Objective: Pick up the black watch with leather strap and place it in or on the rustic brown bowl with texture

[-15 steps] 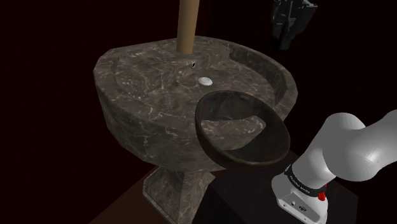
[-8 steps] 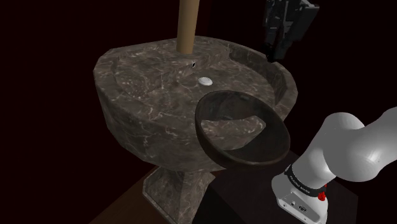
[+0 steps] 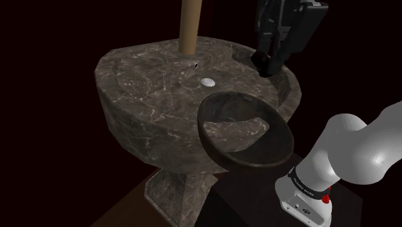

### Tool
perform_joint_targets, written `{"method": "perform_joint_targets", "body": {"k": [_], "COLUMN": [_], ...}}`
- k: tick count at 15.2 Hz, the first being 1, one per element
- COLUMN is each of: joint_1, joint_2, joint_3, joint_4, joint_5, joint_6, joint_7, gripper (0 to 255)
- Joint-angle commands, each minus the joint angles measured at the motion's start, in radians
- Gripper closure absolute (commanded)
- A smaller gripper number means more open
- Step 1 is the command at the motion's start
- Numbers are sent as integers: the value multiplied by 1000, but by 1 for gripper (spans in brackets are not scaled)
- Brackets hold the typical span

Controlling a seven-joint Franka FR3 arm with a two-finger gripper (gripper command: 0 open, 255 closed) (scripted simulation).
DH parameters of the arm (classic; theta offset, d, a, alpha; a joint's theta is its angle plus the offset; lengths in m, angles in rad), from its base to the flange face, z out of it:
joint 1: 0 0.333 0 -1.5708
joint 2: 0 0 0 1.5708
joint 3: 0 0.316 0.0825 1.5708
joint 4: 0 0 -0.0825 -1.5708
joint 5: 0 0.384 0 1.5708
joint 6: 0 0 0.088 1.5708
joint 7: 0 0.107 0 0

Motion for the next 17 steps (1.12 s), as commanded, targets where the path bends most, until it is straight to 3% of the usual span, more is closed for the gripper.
{"method": "perform_joint_targets", "body": {"k": [1, 3, 17], "joint_1": [7, 15, 30], "joint_2": [40, 103, 19], "joint_3": [51, 113, 103], "joint_4": [35, 96, -159], "joint_5": [11, 11, 41], "joint_6": [8, 10, 189], "joint_7": [65, 142, 110], "gripper": [255, 255, 255]}}
